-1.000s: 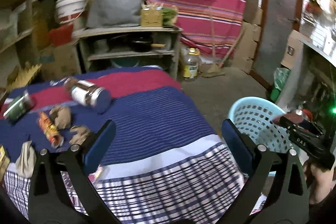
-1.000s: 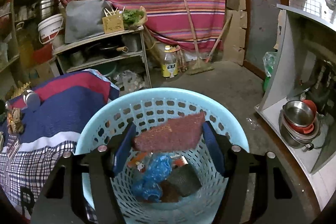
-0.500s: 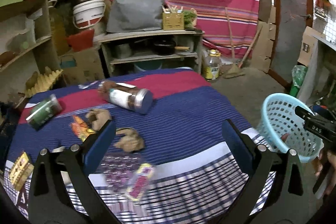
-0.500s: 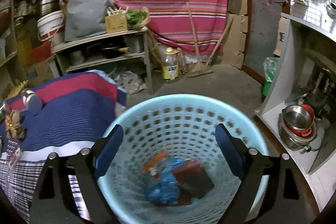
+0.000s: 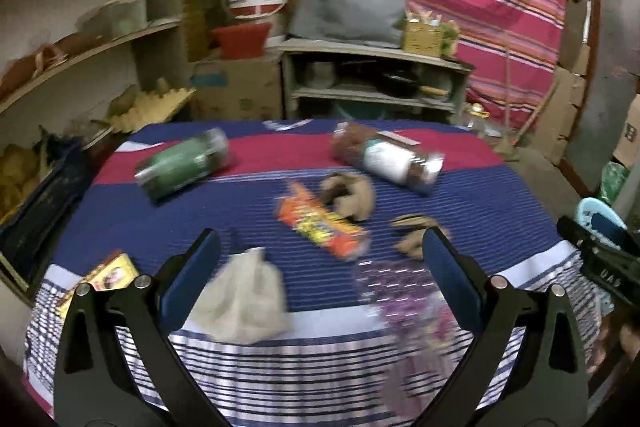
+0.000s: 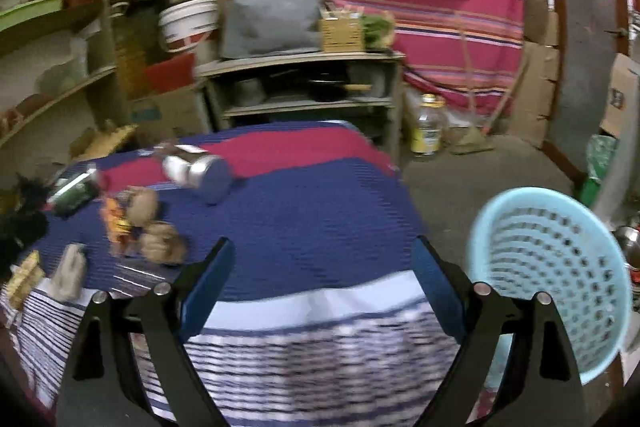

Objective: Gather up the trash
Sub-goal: 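Move both open tools back over the table toward the beige cloth, then grasp the beige cloth with the left tool and lift it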

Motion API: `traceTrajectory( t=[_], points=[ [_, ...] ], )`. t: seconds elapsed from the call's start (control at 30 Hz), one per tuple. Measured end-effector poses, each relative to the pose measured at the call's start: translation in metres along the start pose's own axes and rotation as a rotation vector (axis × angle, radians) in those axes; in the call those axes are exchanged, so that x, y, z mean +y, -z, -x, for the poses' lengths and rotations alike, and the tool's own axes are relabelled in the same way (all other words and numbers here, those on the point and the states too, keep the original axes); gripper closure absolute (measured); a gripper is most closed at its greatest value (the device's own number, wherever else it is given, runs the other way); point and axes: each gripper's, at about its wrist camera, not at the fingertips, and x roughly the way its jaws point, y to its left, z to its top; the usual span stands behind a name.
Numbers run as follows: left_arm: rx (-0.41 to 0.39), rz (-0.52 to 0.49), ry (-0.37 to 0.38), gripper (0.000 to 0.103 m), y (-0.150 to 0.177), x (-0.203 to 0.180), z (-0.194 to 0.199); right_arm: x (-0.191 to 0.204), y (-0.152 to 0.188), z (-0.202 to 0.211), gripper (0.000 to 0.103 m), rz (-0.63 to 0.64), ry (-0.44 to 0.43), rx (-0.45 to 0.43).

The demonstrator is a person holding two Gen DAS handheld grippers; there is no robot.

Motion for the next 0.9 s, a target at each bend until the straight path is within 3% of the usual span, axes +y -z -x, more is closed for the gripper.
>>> traceTrajectory(
  t=[0.17,0.37,0.53,0.67,0.9],
  points=[
    [0.019,0.067,-0.028,0.006,0.000,0.043,-0.010,0.052,-0.009,-0.001,0.015,0.122,-0.001,-0.010],
    [0.046,0.104,-0.036,0.006,0.002,0.070,-0.020,0.078,-0.018,-0.011,0.015,0.087,-0.034,0.000],
    [0.080,0.053,-0.051,0.006,0.009,0.076,-0.030,0.087,-0.010,-0.034,0.015,0.075,-0.030,0.036],
    [0.152,0.042,-0.010,0.006,0.017,0.082,-0.048,0.089,-0.001,-0.051,0.015,0.129,0.011,0.064],
    [0.271,0.011,0.054,0.006,0.030,0.069,-0.080,0.077,-0.002,-0.064,0.015,0.111,0.028,0.088]
  ],
)
